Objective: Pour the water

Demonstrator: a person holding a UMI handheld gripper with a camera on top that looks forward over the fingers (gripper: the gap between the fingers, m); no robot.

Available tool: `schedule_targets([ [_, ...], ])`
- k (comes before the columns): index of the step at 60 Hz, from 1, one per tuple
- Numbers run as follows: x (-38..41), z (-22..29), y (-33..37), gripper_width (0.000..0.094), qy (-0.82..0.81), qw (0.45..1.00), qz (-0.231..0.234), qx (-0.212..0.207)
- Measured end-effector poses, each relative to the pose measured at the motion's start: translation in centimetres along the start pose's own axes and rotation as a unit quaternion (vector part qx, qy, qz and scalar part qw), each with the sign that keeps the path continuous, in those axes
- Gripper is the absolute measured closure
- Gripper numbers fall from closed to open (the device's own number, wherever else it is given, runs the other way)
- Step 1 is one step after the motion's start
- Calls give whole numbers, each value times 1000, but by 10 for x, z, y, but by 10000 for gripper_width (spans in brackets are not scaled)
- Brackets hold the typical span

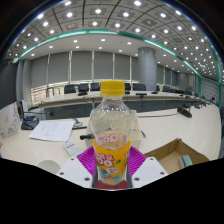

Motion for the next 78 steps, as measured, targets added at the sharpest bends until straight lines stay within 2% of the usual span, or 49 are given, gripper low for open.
schedule_targets([
  [12, -5, -46, -1, 546, -8, 999, -2, 32],
  [14, -5, -45, 2, 545, -6, 1000, -1, 17],
  [21, -3, -45, 4, 527, -3, 1000, -1, 13],
  [27, -2, -46, 1, 428, -1, 1000, 0, 15],
  [31, -6, -50, 6, 351, 1, 999, -7, 40],
  [33, -7, -53, 7, 244, 3, 999, -10, 52],
  [35, -8, -53, 9, 89, 6, 998, -13, 60],
  [36, -8, -53, 10, 66, 8, 998, -14, 61],
  [38, -7, -50, 13, 114, 11, 998, -16, 63],
  [42, -4, -38, 28, 68, 14, 998, -18, 66],
  [55, 21, 10, 94, 80, 11, 996, -7, 87],
  [78, 69, 79, 286, 79, 40, 990, 12, 137],
])
Point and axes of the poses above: the point between the fingertips, and its own axes, seen from behind it with the camera up: x to the left, z up, y backward, against the way the camera looks, the point moved 4 cm from there along y, backward, against the way the camera looks, and after that the axes turned 14 degrees about -x, right-handed, at the moved point
